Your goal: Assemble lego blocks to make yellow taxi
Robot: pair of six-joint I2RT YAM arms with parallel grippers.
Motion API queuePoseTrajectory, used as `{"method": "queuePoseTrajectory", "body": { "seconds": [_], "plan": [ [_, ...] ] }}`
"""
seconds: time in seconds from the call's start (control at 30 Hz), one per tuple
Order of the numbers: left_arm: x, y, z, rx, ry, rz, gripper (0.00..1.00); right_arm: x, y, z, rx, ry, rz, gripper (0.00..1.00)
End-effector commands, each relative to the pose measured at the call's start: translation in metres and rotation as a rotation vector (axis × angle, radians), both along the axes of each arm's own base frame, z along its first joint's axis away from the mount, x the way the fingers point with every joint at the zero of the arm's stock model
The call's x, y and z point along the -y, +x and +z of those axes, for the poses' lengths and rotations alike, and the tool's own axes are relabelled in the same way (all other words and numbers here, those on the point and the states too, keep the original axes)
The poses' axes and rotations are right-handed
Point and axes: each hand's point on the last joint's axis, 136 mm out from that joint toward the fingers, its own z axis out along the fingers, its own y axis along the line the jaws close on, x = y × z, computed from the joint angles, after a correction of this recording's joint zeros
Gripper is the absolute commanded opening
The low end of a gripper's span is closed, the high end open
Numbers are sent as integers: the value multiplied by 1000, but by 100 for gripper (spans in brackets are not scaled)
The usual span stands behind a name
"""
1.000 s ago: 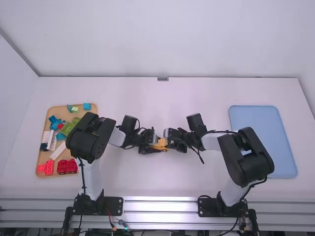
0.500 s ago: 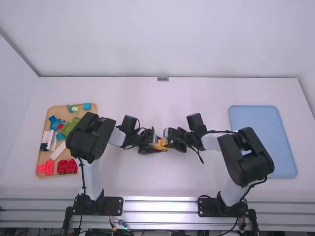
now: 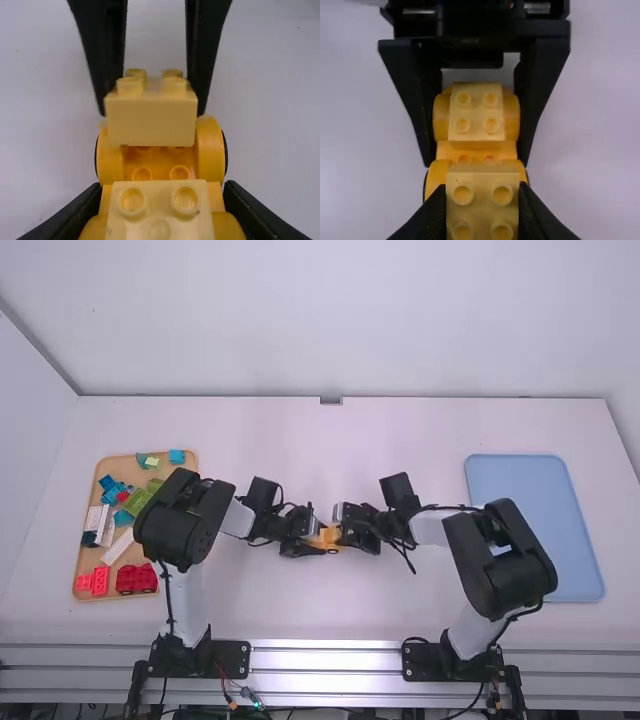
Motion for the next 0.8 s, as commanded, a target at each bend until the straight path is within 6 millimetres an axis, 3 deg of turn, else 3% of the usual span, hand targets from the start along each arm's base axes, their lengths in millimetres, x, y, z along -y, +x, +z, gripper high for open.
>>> {"method": "queuePoseTrajectory", "body": {
  "seconds": [0.0, 0.17, 0.37, 0.6, 0.77],
  "plan": [
    [2, -4, -1, -5, -15, -22, 41, -3, 5, -1, -3, -35, -4, 27],
    [2, -3, -1, -4, -12, -21, 40, -13, -3, -3, 6, -67, 33, 25],
    [2, -4, -1, -5, -12, -22, 40, -14, 7, -10, 5, -160, -42, 26],
    [2, -4, -1, -5, -14, -22, 40, -20, 5, -14, 41, -213, -35, 26],
    [3, -4, 0, -11, -15, -21, 41, -20, 8, -14, 41, -220, -53, 40]
  ]
}}
